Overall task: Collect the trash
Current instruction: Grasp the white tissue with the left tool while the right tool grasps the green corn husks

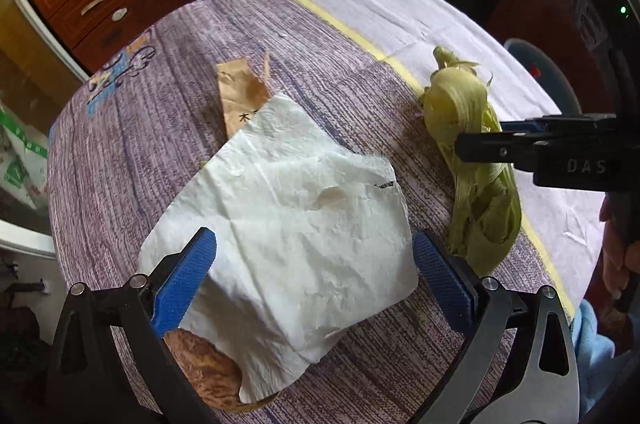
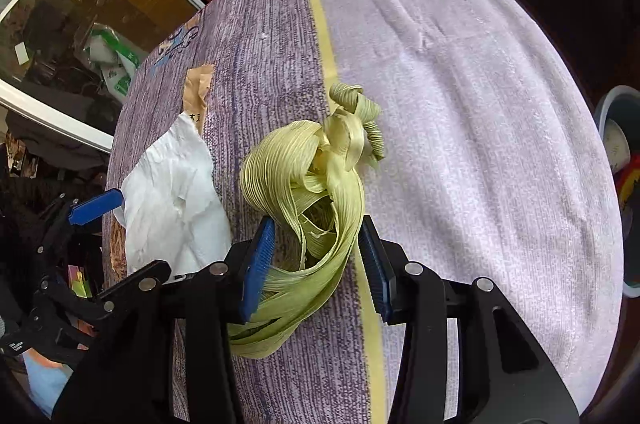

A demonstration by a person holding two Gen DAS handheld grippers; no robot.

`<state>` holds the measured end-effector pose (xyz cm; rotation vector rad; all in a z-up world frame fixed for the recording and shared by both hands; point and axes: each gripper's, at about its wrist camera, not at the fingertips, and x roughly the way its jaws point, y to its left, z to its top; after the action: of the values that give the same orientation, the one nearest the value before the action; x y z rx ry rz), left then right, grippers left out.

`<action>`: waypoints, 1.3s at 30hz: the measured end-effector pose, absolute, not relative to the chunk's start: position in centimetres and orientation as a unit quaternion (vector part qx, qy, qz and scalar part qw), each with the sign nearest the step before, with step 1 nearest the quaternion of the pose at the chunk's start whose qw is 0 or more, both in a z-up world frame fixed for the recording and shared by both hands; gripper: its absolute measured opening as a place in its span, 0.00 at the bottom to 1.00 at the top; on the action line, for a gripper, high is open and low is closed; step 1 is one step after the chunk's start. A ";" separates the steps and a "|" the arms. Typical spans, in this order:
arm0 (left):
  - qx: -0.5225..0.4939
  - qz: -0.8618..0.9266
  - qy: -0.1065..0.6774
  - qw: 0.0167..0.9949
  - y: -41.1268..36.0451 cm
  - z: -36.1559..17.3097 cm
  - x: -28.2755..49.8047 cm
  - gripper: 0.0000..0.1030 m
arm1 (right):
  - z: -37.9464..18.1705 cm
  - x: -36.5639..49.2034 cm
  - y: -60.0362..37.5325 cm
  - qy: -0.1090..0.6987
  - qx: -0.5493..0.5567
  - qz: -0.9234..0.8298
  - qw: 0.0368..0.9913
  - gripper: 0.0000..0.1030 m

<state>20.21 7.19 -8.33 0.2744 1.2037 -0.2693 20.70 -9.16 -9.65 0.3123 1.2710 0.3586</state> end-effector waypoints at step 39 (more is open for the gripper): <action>0.063 -0.132 0.493 0.858 8.3 1.0 16.3 0.06 | -7.2 17.5 -14.9 0.545 0.193 0.162 0.799 0.21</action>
<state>16.29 8.33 1.03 0.1320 1.0359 -0.2776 17.50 -14.90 -7.24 0.4139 1.1701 0.3478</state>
